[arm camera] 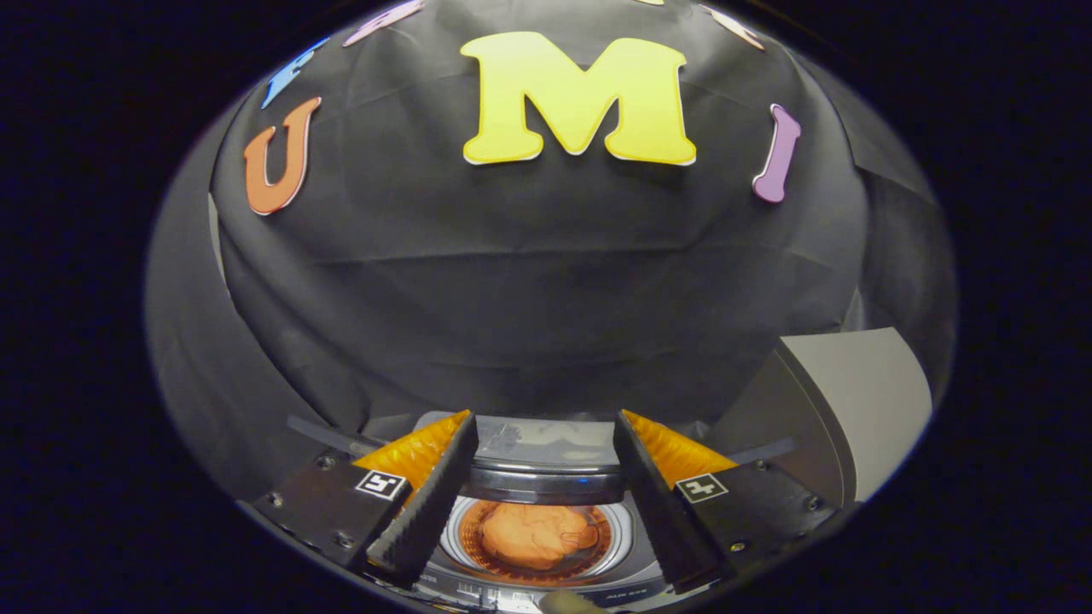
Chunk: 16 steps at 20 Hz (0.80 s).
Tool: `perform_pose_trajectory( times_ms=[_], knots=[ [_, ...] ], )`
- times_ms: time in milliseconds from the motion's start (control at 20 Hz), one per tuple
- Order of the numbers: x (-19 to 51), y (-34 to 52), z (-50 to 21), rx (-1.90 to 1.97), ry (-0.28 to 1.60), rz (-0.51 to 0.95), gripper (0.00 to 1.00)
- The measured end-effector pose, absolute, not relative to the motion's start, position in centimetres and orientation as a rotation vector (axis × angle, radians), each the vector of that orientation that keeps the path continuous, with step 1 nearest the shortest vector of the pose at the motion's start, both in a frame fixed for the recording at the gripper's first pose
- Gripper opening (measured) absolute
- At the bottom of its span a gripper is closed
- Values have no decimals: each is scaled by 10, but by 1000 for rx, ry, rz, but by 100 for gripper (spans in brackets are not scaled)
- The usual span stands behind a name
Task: Put the clothes into the washing machine and then close the washing machine lid.
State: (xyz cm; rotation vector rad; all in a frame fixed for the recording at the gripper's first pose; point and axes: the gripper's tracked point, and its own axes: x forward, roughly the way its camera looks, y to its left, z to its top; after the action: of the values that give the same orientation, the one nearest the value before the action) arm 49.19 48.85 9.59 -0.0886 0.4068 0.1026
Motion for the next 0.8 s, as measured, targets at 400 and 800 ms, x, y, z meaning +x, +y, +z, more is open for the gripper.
perform_pose_trajectory(
  times_ms=[400, 800],
  knots=[
    [478, 487, 86, -106, 430, 115, 98],
    [452, 483, 29, -111, 578, 141, 97]
  ],
)
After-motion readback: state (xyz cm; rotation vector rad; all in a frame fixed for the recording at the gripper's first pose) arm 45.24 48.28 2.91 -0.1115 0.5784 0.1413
